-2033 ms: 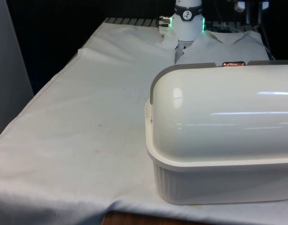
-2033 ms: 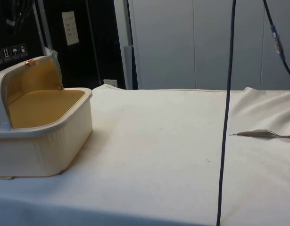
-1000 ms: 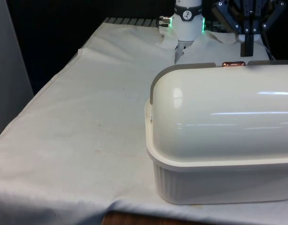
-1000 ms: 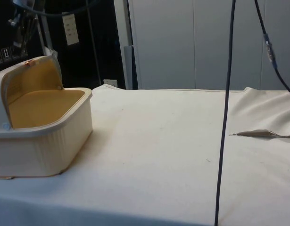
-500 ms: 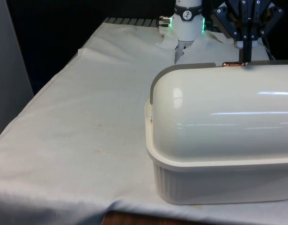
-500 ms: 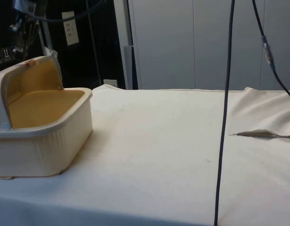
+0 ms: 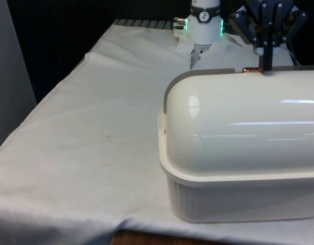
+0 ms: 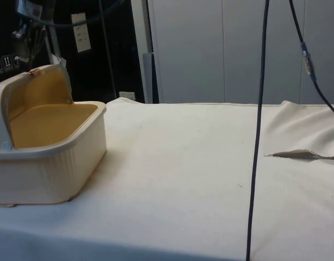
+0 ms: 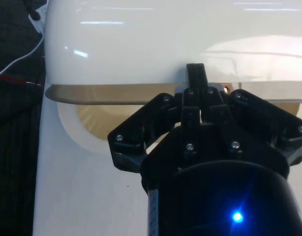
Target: Open the lid, then close it.
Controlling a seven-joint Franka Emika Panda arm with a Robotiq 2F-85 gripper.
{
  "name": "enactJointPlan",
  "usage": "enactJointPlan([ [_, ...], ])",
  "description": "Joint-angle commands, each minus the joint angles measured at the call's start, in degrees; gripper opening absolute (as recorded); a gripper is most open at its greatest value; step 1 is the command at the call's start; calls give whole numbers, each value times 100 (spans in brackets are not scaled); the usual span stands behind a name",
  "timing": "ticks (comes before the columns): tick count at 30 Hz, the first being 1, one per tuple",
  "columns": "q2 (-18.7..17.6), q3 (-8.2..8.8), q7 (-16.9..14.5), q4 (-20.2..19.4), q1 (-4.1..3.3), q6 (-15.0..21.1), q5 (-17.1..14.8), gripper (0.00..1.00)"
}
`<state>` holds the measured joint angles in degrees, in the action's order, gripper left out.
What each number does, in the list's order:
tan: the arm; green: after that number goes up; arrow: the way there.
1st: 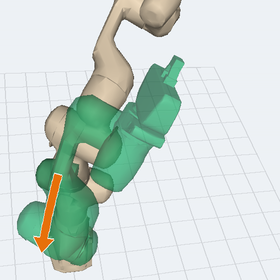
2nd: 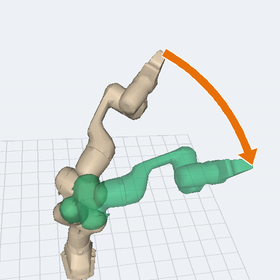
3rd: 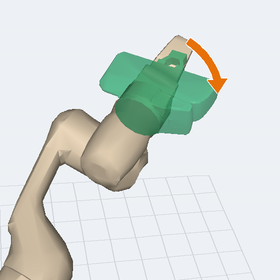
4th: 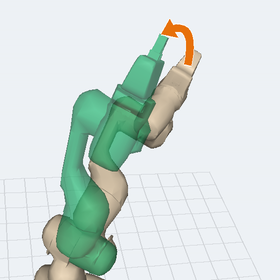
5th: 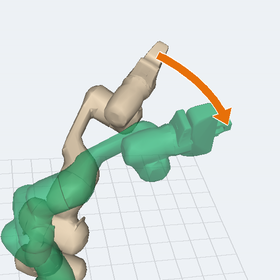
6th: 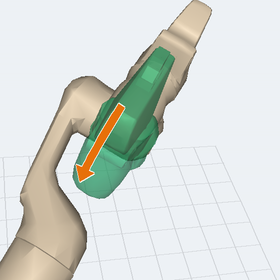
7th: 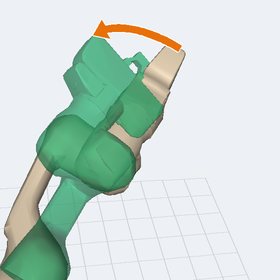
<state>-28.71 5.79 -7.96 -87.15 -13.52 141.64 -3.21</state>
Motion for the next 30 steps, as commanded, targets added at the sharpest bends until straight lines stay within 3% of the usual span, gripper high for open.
enactJointPlan([
  [1, 17, -17, -17, 17, 23, -92, -34, 0],
  [12, 11, -11, 0, 143, 46, -544, -57, 0],
  [25, 11, 6, 6, 160, 34, -590, -23, 0],
  [30, 6, -6, 17, 235, 46, -957, -52, 0],
])
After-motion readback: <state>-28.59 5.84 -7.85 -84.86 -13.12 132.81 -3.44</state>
